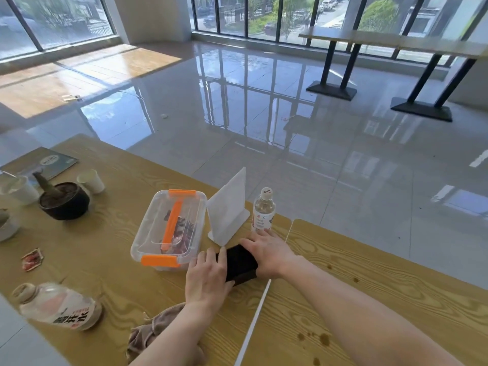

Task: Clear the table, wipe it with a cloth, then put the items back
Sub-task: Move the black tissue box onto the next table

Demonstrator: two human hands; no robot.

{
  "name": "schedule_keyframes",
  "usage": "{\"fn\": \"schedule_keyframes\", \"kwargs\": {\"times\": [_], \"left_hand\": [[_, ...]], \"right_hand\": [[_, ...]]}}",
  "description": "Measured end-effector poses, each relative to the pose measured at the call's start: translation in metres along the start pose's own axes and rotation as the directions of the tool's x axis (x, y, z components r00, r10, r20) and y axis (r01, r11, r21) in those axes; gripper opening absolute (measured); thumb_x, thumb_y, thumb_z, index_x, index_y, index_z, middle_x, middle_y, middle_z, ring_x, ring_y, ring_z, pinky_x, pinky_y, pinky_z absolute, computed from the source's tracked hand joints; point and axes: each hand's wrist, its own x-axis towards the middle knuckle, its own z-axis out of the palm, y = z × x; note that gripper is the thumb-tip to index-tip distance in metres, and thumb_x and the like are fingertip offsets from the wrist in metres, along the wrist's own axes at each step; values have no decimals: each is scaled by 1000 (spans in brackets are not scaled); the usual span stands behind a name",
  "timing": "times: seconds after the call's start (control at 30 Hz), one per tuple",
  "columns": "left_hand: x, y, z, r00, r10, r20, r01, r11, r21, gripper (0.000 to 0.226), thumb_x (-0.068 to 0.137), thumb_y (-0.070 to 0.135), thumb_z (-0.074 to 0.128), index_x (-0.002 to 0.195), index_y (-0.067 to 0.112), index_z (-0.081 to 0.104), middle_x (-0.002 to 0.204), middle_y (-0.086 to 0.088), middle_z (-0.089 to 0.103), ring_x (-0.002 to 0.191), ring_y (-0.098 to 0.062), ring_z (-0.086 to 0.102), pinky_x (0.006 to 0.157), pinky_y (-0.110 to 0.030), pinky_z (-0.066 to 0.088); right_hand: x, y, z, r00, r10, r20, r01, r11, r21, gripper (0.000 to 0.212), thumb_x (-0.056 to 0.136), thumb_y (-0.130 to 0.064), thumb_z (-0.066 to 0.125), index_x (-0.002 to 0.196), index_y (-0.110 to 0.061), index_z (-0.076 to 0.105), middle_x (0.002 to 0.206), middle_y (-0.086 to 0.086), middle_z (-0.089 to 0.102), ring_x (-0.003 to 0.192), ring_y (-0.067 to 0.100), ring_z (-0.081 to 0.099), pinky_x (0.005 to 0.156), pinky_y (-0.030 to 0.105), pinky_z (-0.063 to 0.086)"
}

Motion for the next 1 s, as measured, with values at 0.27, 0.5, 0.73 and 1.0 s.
{"fn": "schedule_keyframes", "kwargs": {"times": [0.27, 0.5, 0.73, 1.0], "left_hand": [[2, -5, 11, 999, 29, -35, -30, 999, -26, 84, 60, 45, 89, 131, 12, 57, 110, -13, 62, 104, -31, 59, 91, -44, 52], [1, -2, 17, 999, 33, -42, -34, 999, -13, 83, 63, 38, 89, 133, 8, 56, 121, -19, 59, 116, -37, 56, 98, -49, 50], [-5, -4, 14, 996, 63, -68, -67, 996, -58, 73, 69, 34, 85, 132, 11, 56, 127, -17, 57, 123, -36, 52, 101, -49, 48], [-27, -11, 5, 984, 78, -159, -96, 989, -109, 65, 76, 36, 79, 131, 10, 56, 128, -18, 57, 121, -35, 54, 101, -47, 49]], "right_hand": [[0, 8, 8, 998, -14, -55, 16, 999, 39, 81, 76, -24, 69, 147, -29, 30, 146, -3, 39, 137, 22, 28, 120, 43, 13], [-10, 3, 20, 987, 12, -161, -3, 998, 56, 69, 88, -12, 57, 150, -23, 29, 158, 4, 25, 147, 26, 12, 122, 42, 7], [-17, -2, 20, 985, 43, -165, -26, 994, 103, 61, 90, -12, 52, 147, -22, 35, 158, 5, 24, 147, 26, 14, 120, 45, 19], [-33, -11, 16, 970, 102, -219, -58, 979, 196, 62, 89, -30, 59, 146, -20, 37, 153, 4, 35, 141, 24, 27, 113, 43, 33]]}}
